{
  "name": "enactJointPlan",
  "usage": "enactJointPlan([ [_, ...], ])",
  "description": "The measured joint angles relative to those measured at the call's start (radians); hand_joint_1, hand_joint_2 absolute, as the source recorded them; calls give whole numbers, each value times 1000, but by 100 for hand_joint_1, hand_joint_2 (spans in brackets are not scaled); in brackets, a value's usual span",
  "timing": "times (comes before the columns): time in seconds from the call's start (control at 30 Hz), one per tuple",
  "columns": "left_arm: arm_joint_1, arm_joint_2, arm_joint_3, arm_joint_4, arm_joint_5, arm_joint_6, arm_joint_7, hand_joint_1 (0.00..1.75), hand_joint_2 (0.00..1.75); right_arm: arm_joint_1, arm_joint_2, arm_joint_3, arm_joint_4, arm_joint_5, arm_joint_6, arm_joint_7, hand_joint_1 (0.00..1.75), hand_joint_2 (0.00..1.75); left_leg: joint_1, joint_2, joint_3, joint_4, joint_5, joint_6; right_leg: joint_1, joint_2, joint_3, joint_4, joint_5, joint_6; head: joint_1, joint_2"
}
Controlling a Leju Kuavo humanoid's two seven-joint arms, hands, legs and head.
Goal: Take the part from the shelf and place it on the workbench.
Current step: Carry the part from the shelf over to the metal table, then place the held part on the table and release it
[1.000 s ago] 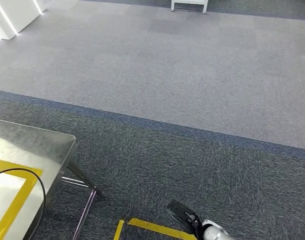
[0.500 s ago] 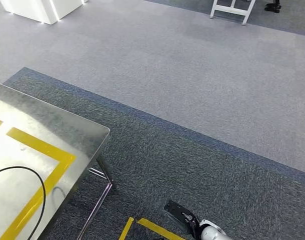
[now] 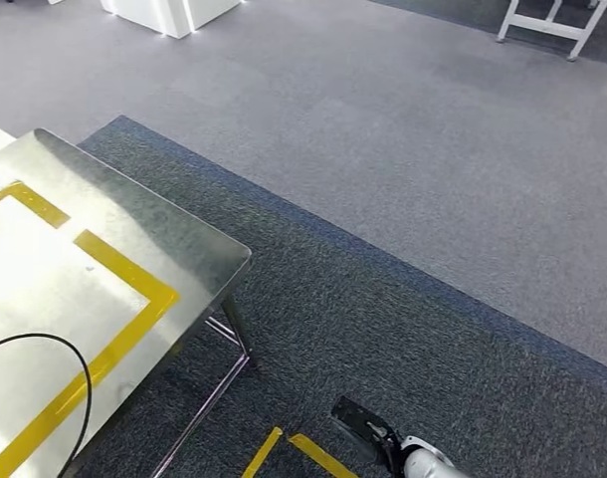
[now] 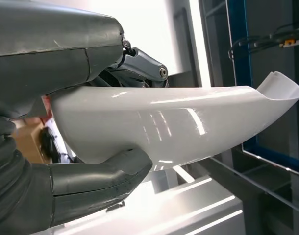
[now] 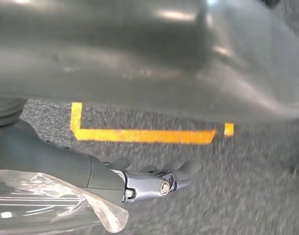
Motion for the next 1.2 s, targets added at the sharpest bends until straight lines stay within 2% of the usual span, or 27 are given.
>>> enactJointPlan([
  [0.03, 0, 0, 0, 0, 0, 0, 0, 175, 175, 0, 1, 0, 0, 1, 0, 0, 0, 0, 1, 11, 34, -64, 36, -1, 0, -12, 3, 1, -4, 3, 0, 0],
  [0.07, -1, 0, 0, 0, 0, -1, 1, 175, 175, -1, 1, 0, 0, 1, 0, 0, 0, 0, -1, 34, 73, -136, 64, 0, 1, -23, 7, 3, -8, 6, 0, 0],
  [0.13, -4, 0, 0, 0, 3, -2, 1, 175, 175, -3, 2, -1, 0, 2, -2, 0, 0, 0, -9, 71, 122, -236, 91, 13, 8, -44, 11, 6, -15, 16, 0, 0],
  [0.17, -5, 0, -1, 0, 5, -3, 1, 175, 175, -4, 2, -1, 0, 2, -4, 0, 0, 0, -14, 77, 127, -249, 88, 20, 11, -54, 13, 7, -18, 21, 0, 0],
  [0.23, -5, 0, 0, 0, 7, -3, 1, 175, 175, -5, 2, -2, 0, 2, -5, 0, 0, 0, -15, 55, 124, -253, 90, 36, 12, -74, 16, 6, -23, 30, 1, 0],
  [0.27, -6, 1, 0, -1, 7, -3, 0, 175, 175, -7, 2, -2, 0, 3, -5, 0, 0, 0, -13, 44, 125, -255, 92, 42, 10, -66, 14, 11, -31, 36, 2, 0],
  [0.3, -7, 1, 0, -1, 7, -3, 0, 175, 175, -8, 2, -3, 0, 3, -5, 0, 0, 0, -10, 34, 126, -258, 94, 48, 8, -45, 3, 35, -49, 41, 3, 0],
  [0.37, -10, 0, -1, -2, 7, -3, 0, 175, 175, -9, 2, -4, 0, 4, -6, 0, 0, 0, -7, 14, 126, -259, 95, 58, 3, 12, -54, 153, -108, 48, 7, 0],
  [0.43, -10, -2, -1, -2, 8, -4, 0, 175, 175, -6, 3, -5, 1, 4, -6, 0, 0, 0, -8, -9, 125, -259, 95, 61, 2, 35, -126, 289, -154, 51, 8, 0],
  [0.47, -10, -3, -1, -2, 8, -4, 0, 175, 175, -3, 3, -5, 2, 4, -6, 0, 0, 0, -8, -22, 125, -258, 95, 62, 2, 37, -144, 312, -149, 51, 8, 0],
  [0.5, -10, -3, -1, -2, 8, -4, 0, 175, 175, -2, 3, -6, 3, 4, -6, 0, 0, 0, -8, -36, 126, -257, 95, 61, 1, 39, -141, 293, -124, 50, 8, 0],
  [0.53, -10, -3, -1, -2, 8, -5, 0, 175, 175, -1, 3, -6, 3, 4, -6, 0, 0, 0, -7, -49, 126, -256, 94, 60, 0, 45, -119, 235, -85, 48, 8, 0],
  [0.6, -11, -3, -1, -2, 8, -5, 0, 175, 175, -3, 3, -8, 4, 4, -6, 0, 0, 0, -7, -72, 123, -250, 92, 54, -7, 87, -56, 95, -22, 43, 8, 0],
  [0.67, -12, -3, -1, -2, 8, -5, 0, 175, 175, -3, 3, -9, 5, 4, -6, 0, 0, 0, -5, -94, 114, -246, 94, 42, -10, 123, -22, 31, -10, 39, 8, 0],
  [0.73, -11, -2, -1, -2, 8, -5, -1, 175, 175, -3, 4, -9, 5, 4, -6, 0, 0, 0, 0, -114, 108, -249, 99, 28, -10, 110, -16, 26, -11, 32, 8, 0],
  [0.77, -11, -1, 0, -2, 8, -5, -1, 175, 175, -3, 4, -9, 5, 4, -6, 0, 0, 0, -1, -107, 106, -246, 96, 22, -11, 99, -13, 22, -9, 26, 7, 0],
  [0.83, -14, 1, 0, -2, 8, -4, -1, 175, 175, -4, 5, -10, 6, 4, -6, 0, 0, 0, -5, -60, 82, -193, 63, 14, -13, 73, -6, 14, -7, 13, 1, 0],
  [0.87, -16, 2, 0, -2, 8, -3, -1, 175, 175, -4, 4, -11, 6, 5, -6, 0, 0, 0, -6, -30, 57, -135, 33, 11, -12, 61, -4, 12, -8, 8, -1, 0],
  [0.9, -16, 2, 0, -2, 8, -3, -1, 175, 175, -4, 4, -12, 6, 5, -6, 0, 0, 0, -5, -14, 25, -66, 1, 8, -11, 47, -3, 13, -9, 5, -3, 0],
  [0.93, -15, 2, 0, -2, 8, -3, -1, 175, 175, -2, 4, -12, 6, 5, -5, 0, 0, 0, -4, -7, -2, -6, -20, 6, -10, 34, -2, 13, -11, 3, -4, 0],
  [0.97, -14, 2, 0, -2, 8, -2, -1, 175, 175, -1, 4, -13, 6, 5, -4, 0, 0, 0, -3, -4, -18, 28, -26, 4, -9, 20, -1, 13, -13, 3, -4, 0],
  [1.0, -13, 2, 0, -2, 9, -2, -1, 175, 175, 0, 4, -13, 7, 5, -4, 0, 0, 0, -2, -2, -13, 23, -12, 4, -9, 7, 1, 13, -14, 3, -4, 0],
  [1.03, -13, 2, 0, -2, 9, -2, -1, 175, 175, 0, 4, -13, 7, 5, -4, 0, 0, 0, -2, 3, 12, -25, 18, 5, -8, -5, 4, 13, -17, 5, -4, 0],
  [1.1, -14, 2, 0, -2, 9, -2, -1, 175, 175, -1, 4, -13, 6, 5, -4, 0, 0, 0, -8, 40, 86, -164, 77, 10, -6, -27, 13, 13, -23, 11, -4, 0],
  [1.13, -16, 2, 0, -2, 9, -2, -1, 175, 175, -2, 4, -14, 6, 5, -5, 0, 0, 0, -13, 62, 114, -218, 92, 14, -3, -36, 15, 14, -27, 15, -5, 0],
  [1.17, -17, 2, -1, -2, 9, -2, -1, 175, 175, -2, 4, -14, 6, 5, -5, 0, 0, 0, -18, 78, 126, -244, 94, 19, 0, -43, 17, 14, -29, 19, -5, 0],
  [1.2, -18, 2, -1, -2, 9, -2, -1, 175, 175, -2, 4, -15, 7, 5, -5, 0, 0, 0, -21, 81, 127, -249, 89, 23, 3, -50, 17, 14, -31, 23, -5, 0],
])
